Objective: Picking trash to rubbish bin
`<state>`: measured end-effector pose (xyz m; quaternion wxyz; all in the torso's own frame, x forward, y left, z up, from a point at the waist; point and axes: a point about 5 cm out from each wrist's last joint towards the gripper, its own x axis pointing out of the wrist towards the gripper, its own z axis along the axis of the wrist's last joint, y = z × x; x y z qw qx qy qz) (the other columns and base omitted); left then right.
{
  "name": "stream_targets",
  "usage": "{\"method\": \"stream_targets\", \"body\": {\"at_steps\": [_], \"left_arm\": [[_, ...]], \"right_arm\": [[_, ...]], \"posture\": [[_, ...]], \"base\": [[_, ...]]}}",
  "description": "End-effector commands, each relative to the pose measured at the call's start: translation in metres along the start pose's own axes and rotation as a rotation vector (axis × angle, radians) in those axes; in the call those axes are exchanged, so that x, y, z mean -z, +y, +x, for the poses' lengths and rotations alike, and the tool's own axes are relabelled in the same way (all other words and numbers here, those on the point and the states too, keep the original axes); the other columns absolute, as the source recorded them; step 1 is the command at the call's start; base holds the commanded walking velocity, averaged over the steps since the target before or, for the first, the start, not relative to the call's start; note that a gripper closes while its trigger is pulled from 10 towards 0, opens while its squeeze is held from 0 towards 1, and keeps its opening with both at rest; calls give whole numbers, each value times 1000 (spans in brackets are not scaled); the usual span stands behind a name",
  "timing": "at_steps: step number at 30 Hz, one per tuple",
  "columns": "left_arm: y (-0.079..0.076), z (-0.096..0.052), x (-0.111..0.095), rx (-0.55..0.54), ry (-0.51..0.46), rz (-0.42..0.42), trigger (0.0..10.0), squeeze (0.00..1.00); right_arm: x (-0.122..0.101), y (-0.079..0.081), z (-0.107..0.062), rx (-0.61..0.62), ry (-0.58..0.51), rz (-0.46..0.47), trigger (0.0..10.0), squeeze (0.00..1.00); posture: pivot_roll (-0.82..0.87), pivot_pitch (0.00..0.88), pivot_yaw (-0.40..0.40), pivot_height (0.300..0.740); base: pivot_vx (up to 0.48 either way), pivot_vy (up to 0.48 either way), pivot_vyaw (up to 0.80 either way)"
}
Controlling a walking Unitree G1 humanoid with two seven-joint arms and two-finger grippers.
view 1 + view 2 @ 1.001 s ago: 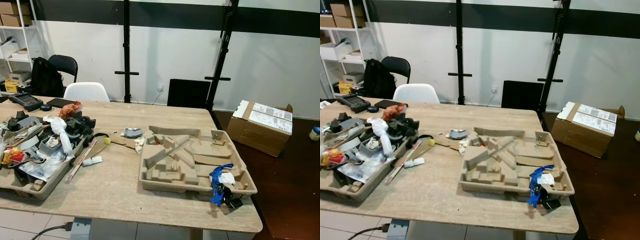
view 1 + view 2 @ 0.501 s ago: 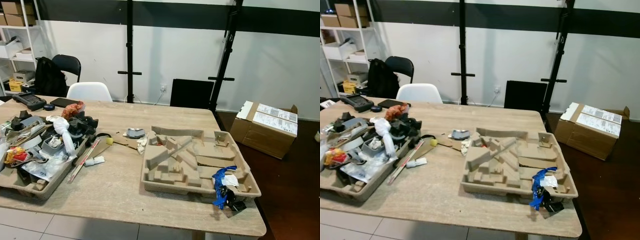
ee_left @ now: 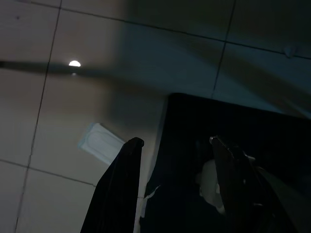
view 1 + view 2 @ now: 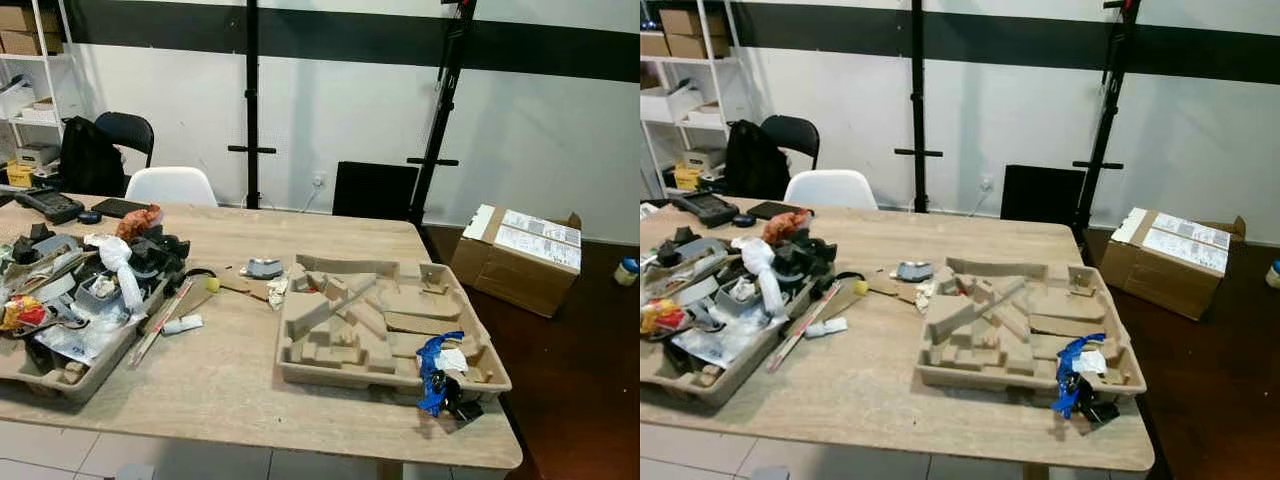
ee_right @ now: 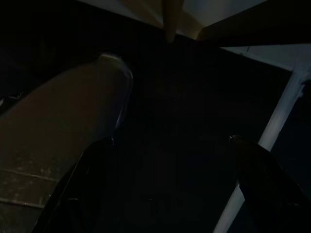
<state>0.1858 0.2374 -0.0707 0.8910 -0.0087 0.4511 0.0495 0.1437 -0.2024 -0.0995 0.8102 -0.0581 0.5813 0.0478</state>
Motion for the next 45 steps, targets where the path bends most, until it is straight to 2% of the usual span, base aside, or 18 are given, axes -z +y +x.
{"method": "stream_targets", "body": {"at_steps": [1, 10, 15, 18, 19, 21, 22, 23, 24, 27, 29, 30, 32, 33, 37, 38, 41, 45], "left_arm": [[3, -1, -1, -24, -15, -10, 10000, 0], [13, -3, 2, -40, -6, 12, 10000, 0], [20, -4, -5, -71, -65, -2, 10000, 0], [23, -5, -8, -78, -73, 19, 10000, 0], [25, -5, -9, -56, -67, 64, 10000, 0], [22, -8, -10, 82, -58, 259, 10000, 0], [18, -11, -9, 203, -62, 393, 10000, 0], [14, -14, -7, 286, -62, 477, 10000, 0], [12, -19, -8, 389, -68, 509, 10000, 0], [12, -23, -10, 456, -73, 520, 10000, 0], [11, -30, -25, 556, -119, 503, 10000, 0], [11, -30, -25, 556, -119, 503, 10000, 0], [4, -41, -41, 666, -165, 502, 10000, 0], [4, -41, -41, 666, -165, 502, 10000, 0], [-19, -61, -50, 856, -150, 557, 10000, 0], [-19, -61, -50, 856, -150, 557, 10000, 0], [-30, -73, -50, 931, -140, 603, 10000, 0], [-30, -77, -41, 928, -74, 679, 10000, 0]], "right_arm": [[1, -5, -1, 19, -7, 5, 10000, 0], [3, -6, -1, 21, -9, 13, 10000, 0], [2, -9, -2, 25, -17, 11, 10000, 0], [2, -10, -2, 26, -18, 10, 10000, 0], [3, -13, -2, 29, -17, 9, 10000, 0], [6, -19, -4, 21, -10, -12, 10000, 0], [7, -22, -5, -2, -11, -62, 10000, 0], [7, -24, -6, -19, -10, -98, 10000, 0], [5, -25, -7, -63, -23, -139, 10000, 0], [4, -25, -8, -99, -36, -166, 10000, 0], [-6, -28, -12, -206, -83, -205, 10000, 0], [-6, -28, -12, -206, -83, -205, 10000, 0], [-16, -34, -18, -329, -118, -247, 10000, 0], [-16, -34, -18, -329, -118, -247, 10000, 0], [-19, -36, -29, -556, -98, -399, 10000, 0], [-19, -36, -29, -556, -98, -399, 10000, 0], [-17, -28, -33, -690, -82, -449, 10000, 0], [-12, -19, -29, -687, -38, -458, 10000, 0]], "posture": [[99, 0, -20, 740], [99, 0, -21, 740], [106, 0, -28, 740], [106, 0, -30, 740], [106, 0, -30, 740], [109, 0, -31, 740], [109, 0, -31, 740], [107, 0, -31, 740], [106, 0, -29, 740], [106, 0, -29, 740], [105, 0, -30, 740], [105, 0, -30, 740], [104, 0, -28, 740], [104, 0, -28, 740], [95, 0, -22, 740], [95, 0, -22, 740], [94, 0, -23, 740], [101, 0, -28, 740]], "base": [[0, 0, 0], [0, 0, 0], [0, 0, 0], [0, 0, 0], [0, 0, 0], [0, 0, 0], [0, 0, 0], [0, 0, 0], [0, 0, 0], [0, 0, 0], [0, 0, 0], [0, 0, 0], [0, 0, 0], [0, 0, 0], [0, 0, 0], [0, 0, 0], [0, 0, 0], [0, 0, 0]]}}
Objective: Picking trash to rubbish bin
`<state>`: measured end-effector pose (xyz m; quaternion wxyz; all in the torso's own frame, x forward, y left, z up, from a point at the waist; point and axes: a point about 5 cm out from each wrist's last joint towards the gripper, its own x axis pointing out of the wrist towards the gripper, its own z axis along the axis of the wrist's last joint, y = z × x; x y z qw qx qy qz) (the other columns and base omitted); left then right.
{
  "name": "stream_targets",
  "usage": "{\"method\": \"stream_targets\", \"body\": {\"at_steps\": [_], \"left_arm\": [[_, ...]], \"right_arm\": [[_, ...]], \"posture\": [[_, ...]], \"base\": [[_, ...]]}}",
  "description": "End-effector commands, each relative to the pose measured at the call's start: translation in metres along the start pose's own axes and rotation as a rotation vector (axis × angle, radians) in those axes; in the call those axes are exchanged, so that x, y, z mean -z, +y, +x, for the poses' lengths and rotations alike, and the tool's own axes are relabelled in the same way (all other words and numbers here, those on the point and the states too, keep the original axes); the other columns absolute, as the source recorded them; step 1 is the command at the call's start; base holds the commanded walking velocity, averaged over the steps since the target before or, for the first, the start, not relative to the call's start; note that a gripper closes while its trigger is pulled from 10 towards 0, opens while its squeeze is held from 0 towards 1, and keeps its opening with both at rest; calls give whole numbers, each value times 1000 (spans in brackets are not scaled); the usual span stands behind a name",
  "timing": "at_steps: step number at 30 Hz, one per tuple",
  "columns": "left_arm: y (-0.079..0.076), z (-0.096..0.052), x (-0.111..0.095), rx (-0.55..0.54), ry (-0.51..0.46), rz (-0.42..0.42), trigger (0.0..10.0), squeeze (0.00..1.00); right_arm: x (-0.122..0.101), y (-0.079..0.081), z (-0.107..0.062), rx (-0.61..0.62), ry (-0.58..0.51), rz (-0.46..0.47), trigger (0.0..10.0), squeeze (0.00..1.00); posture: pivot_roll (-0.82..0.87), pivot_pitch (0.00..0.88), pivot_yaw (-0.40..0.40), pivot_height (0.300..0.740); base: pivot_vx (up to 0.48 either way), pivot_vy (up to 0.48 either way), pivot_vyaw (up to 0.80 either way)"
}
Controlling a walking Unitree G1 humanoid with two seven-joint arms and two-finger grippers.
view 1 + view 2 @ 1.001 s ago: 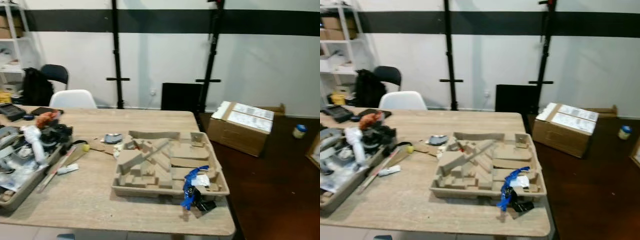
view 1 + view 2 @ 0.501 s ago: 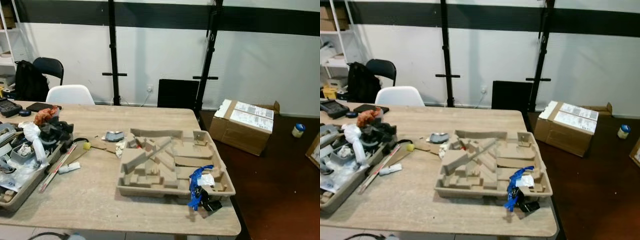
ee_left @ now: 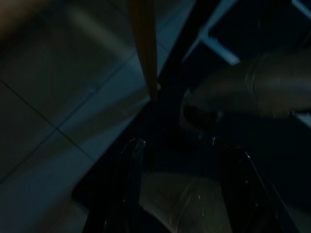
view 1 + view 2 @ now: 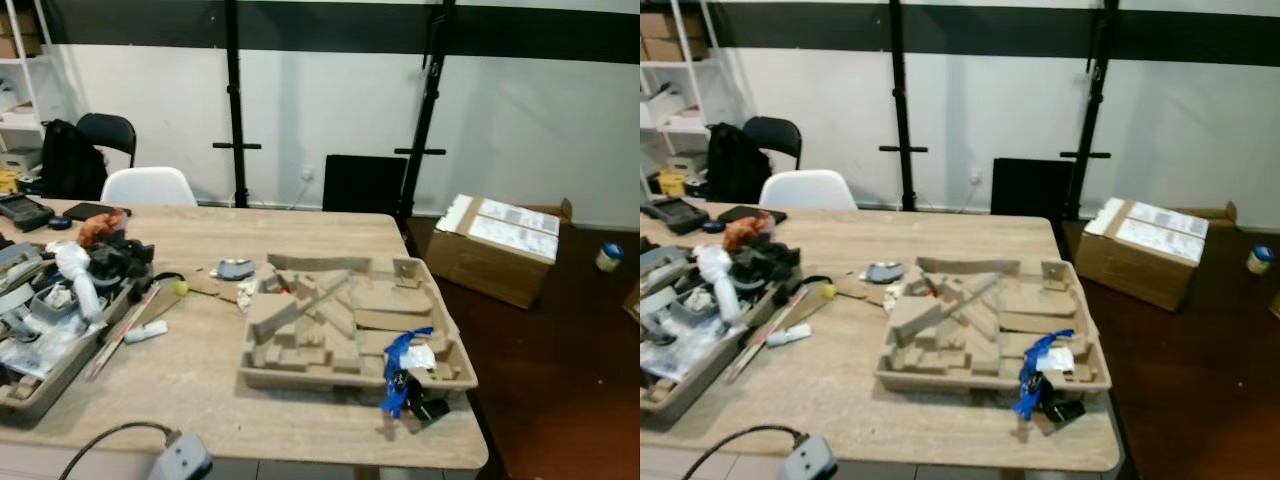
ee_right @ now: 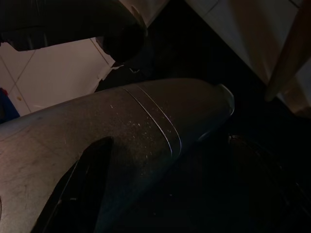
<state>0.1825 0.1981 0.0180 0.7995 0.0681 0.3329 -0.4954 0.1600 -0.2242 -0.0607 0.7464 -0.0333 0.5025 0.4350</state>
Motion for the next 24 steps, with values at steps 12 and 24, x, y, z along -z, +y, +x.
{"method": "stream_targets", "body": {"at_steps": [12, 24], "left_arm": [[-12, -20, -21, 44, -8, -5, 10000, 0], [-3, -23, -31, 5, 10, 49, 10000, 0]], "right_arm": [[-4, 23, -7, -303, -63, -48, 10000, 0], [27, 12, -39, -252, 40, 40, 10000, 0]], "posture": [[107, 0, -34, 740], [86, 0, -28, 740]], "base": [[0, 0, 0], [0, 0, 0]]}}
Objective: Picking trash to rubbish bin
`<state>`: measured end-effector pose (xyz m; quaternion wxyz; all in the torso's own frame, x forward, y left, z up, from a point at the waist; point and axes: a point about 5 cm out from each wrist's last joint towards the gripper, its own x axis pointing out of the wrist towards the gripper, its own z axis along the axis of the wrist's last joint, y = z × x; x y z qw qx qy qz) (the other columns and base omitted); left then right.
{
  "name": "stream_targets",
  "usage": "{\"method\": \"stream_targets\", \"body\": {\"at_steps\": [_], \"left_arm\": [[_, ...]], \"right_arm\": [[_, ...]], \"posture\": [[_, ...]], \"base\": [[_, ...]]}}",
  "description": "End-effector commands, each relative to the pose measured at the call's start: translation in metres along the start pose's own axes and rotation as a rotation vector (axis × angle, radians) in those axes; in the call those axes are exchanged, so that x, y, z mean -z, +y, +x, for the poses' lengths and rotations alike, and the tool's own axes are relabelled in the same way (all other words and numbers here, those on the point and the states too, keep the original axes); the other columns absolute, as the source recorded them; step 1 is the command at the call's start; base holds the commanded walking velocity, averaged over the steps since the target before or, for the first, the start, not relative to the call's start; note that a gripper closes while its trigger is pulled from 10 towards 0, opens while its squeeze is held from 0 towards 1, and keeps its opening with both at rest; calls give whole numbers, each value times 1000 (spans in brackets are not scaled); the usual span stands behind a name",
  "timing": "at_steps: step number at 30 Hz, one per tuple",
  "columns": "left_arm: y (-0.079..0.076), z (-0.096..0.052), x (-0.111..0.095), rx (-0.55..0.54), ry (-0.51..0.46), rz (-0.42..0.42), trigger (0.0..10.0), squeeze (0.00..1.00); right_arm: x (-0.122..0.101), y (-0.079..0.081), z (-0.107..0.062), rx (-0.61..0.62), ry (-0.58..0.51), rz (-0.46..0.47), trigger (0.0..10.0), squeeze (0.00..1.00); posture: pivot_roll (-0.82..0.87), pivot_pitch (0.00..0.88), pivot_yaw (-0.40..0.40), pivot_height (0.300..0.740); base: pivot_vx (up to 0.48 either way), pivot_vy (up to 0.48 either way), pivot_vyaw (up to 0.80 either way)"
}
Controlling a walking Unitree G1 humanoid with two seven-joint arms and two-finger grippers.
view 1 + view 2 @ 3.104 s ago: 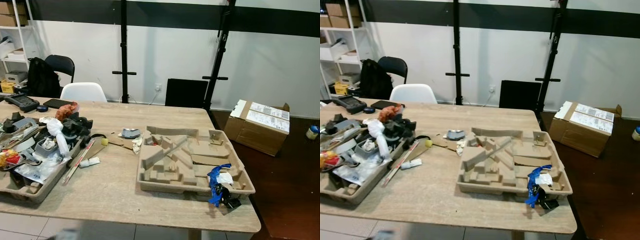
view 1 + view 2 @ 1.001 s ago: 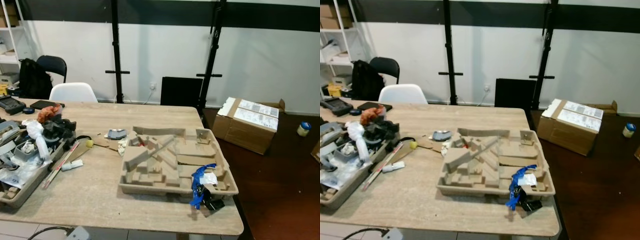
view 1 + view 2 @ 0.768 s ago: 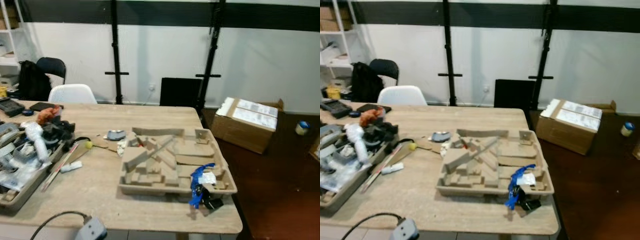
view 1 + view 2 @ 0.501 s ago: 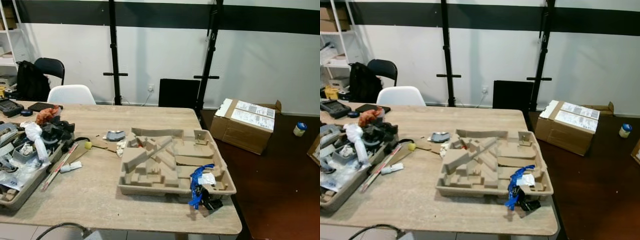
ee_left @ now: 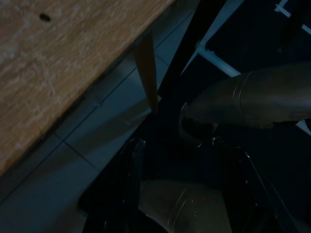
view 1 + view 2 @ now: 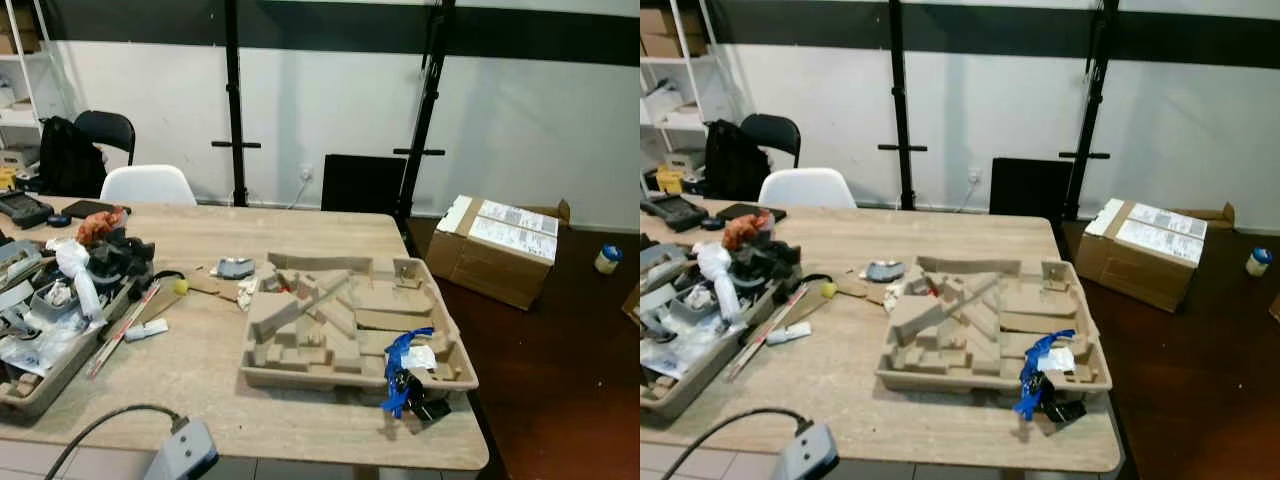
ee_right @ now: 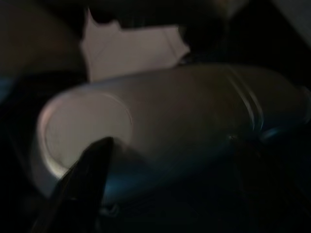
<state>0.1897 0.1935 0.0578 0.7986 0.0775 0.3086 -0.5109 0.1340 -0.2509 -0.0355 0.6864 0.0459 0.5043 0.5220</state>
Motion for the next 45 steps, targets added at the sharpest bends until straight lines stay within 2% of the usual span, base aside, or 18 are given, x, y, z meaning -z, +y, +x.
{"method": "stream_targets", "body": {"at_steps": [1, 3, 6, 7, 8, 9, 13, 19, 20, 22, 26, 28, 31, 32, 35, 37, 40, 45], "left_arm": [[0, -4, 3, -11, 44, -7, 10000, 0], [0, -4, 3, -11, 44, -9, 10000, 0], [1, -4, 0, -15, 38, -7, 10000, 0], [1, -4, 0, -15, 38, -7, 10000, 0], [2, -4, 0, -17, 41, -5, 10000, 0], [2, -4, 0, -15, 43, -7, 10000, 0], [2, -4, 1, -13, 45, -7, 10000, 0], [3, -4, -1, -18, 47, -9, 10000, 0], [3, -4, -1, -18, 47, -9, 10000, 0], [3, -4, -2, -19, 49, -9, 10000, 0], [4, -5, -1, -17, 57, -3, 10000, 0], [4, -5, -2, -16, 58, -3, 10000, 0], [6, -5, -4, -17, 51, 0, 10000, 0], [6, -5, -4, -17, 51, 0, 10000, 0], [6, -5, -7, -19, 42, 4, 10000, 0], [6, -6, -8, -21, 37, 6, 10000, 0], [7, -6, -9, -23, 34, 8, 10000, 0], [6, -8, -16, -32, -12, 9, 10000, 0]], "right_arm": [[24, -3, -2, 113, 79, 104, 10000, 0], [29, -3, -3, 142, 89, 134, 10000, 0], [57, -14, -17, 453, 194, 329, 10000, 0], [57, -14, -17, 453, 194, 329, 10000, 0], [73, -24, -38, 758, 272, 430, 10000, 0], [79, -25, -47, 859, 269, 499, 10000, 0], [84, -25, -54, 927, 247, 576, 10000, 0], [110, -24, -92, 1464, 11, 976, 10000, 0], [110, -24, -92, 1464, 11, 976, 10000, 0], [113, -23, -109, 1662, -73, 1086, 10000, 0], [105, -25, -148, 1957, -255, 1159, 10000, 0], [101, -27, -158, 2009, -342, 1169, 10000, 0], [72, -32, -202, 2202, -531, 1017, 10000, 0], [72, -32, -202, 2202, -531, 1017, 10000, 0], [32, -36, -237, 2266, -859, 884, 10000, 0], [9, -38, -249, 2260, -1018, 820, 10000, 0], [-14, -40, -257, 2223, -1142, 752, 10000, 0], [-69, -49, -262, 1996, -1369, 579, 10000, 0]], "posture": [[87, 0, -28, 740], [87, 0, -28, 740], [86, 0, -32, 740], [86, 0, -32, 740], [84, 0, -29, 740], [84, 0, -29, 740], [79, 0, -30, 740], [81, 0, -32, 740], [81, 0, -32, 740], [81, 0, -30, 740], [75, 0, -25, 740], [75, 0, -25, 740], [77, 0, -25, 740], [77, 0, -25, 740], [82, 0, -30, 740], [84, 0, -32, 740], [87, 0, -33, 740], [95, 0, -34, 740]], "base": [[0, 0, 0], [0, 0, 0], [0, 0, 0], [0, 0, 0], [0, 0, 0], [0, 0, 0], [0, 0, 0], [0, 0, 0], [0, 0, 0], [0, 0, 0], [0, 0, 0], [0, 0, 0], [0, 0, 0], [0, 0, 0], [0, 0, 0], [0, 0, 0], [0, 0, 0], [0, 0, 0]]}}
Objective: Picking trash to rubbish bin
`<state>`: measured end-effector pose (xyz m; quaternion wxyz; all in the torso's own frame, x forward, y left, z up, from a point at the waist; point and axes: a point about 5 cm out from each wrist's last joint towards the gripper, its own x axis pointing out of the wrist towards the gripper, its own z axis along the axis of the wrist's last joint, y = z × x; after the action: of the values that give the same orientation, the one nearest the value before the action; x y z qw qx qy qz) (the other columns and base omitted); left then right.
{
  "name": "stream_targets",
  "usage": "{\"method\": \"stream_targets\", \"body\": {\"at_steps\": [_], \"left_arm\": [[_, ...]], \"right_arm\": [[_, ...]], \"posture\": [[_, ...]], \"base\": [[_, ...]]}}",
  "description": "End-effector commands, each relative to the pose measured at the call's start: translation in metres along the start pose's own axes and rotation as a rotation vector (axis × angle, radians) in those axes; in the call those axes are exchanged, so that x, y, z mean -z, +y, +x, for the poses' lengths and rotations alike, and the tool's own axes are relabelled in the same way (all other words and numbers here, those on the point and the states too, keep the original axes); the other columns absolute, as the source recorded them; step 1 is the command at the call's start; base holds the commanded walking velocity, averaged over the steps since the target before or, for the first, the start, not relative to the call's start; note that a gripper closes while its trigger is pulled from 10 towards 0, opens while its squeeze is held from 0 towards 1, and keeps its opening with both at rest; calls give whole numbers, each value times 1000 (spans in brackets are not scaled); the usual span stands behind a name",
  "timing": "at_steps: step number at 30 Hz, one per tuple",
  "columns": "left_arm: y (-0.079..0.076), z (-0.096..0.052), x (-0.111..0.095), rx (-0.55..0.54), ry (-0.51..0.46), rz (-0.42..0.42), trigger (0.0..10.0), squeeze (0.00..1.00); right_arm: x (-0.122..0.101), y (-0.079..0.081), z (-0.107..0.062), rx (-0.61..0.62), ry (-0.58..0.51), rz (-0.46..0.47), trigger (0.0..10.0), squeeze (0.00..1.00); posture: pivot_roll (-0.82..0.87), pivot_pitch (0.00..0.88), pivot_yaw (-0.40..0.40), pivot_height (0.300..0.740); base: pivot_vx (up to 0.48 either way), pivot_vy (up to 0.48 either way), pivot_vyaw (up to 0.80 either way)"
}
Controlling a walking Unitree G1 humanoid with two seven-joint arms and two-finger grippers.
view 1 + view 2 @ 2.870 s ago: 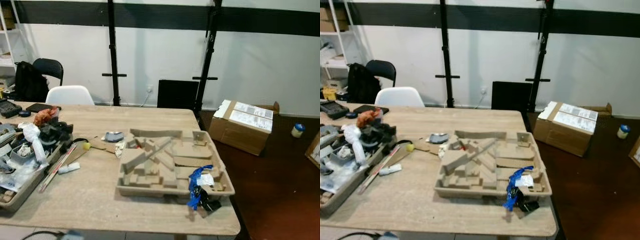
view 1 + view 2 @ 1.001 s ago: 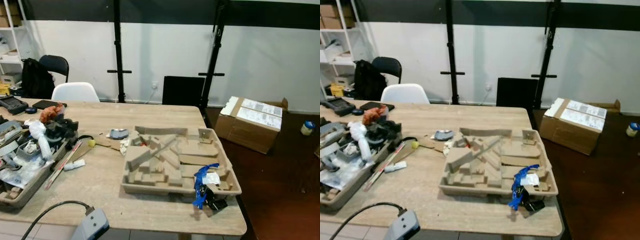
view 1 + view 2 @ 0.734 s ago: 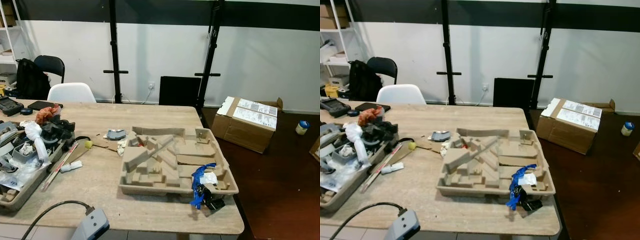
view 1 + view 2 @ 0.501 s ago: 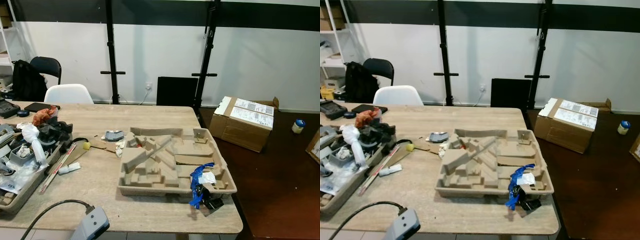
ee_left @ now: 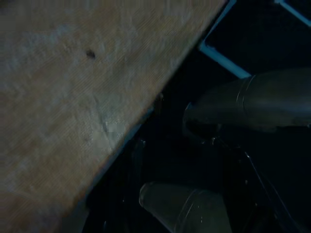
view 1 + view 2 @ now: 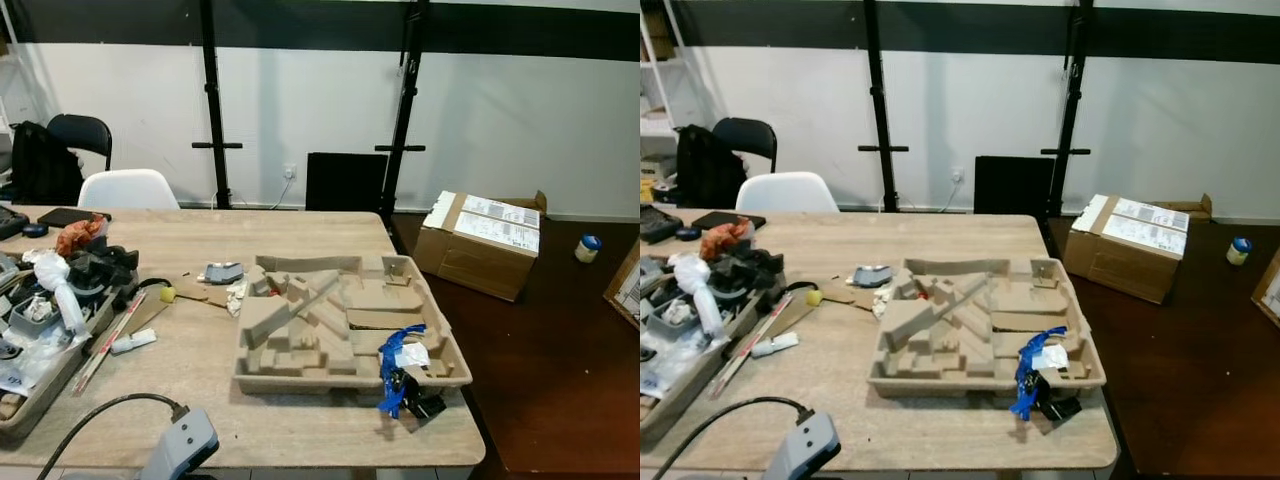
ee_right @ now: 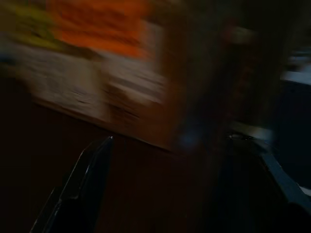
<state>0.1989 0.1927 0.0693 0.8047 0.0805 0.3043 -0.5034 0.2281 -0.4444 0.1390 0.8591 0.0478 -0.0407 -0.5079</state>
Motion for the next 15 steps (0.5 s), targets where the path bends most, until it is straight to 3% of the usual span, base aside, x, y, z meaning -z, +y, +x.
{"method": "stream_targets", "body": {"at_steps": [1, 2, 3, 9, 11, 15], "left_arm": [[1, -4, -3, -11, -6, 5, 10000, 0], [1, -5, -4, -12, -13, 5, 10000, 0], [3, -6, -12, -20, -41, 18, 10000, 0], [5, -10, -23, -28, -87, 33, 10000, 0], [6, -16, -46, -25, -204, 46, 10000, 0], [4, -23, -69, 4, -324, 57, 10000, 0]], "right_arm": [[2, 5, -2, -43, 1, 18, 10000, 0], [1, 10, -2, -74, -1, 28, 10000, 0], [-1, 29, -2, -181, 5, 62, 10000, 0], [-4, 47, -4, -284, 3, 87, 10000, 0], [-5, 61, -7, -365, 5, 108, 10000, 0], [-6, 70, -9, -433, -1, 126, 10000, 0]], "posture": [[95, 0, -34, 740], [95, 0, -34, 740], [95, 0, -34, 740], [104, 0, -38, 740], [108, 0, -41, 740], [111, 0, -39, 740]], "base": [[0, 0, 0], [0, 0, 0], [0, 0, 0], [0, 0, 0], [0, 0, 0], [0, 0, 0]]}}
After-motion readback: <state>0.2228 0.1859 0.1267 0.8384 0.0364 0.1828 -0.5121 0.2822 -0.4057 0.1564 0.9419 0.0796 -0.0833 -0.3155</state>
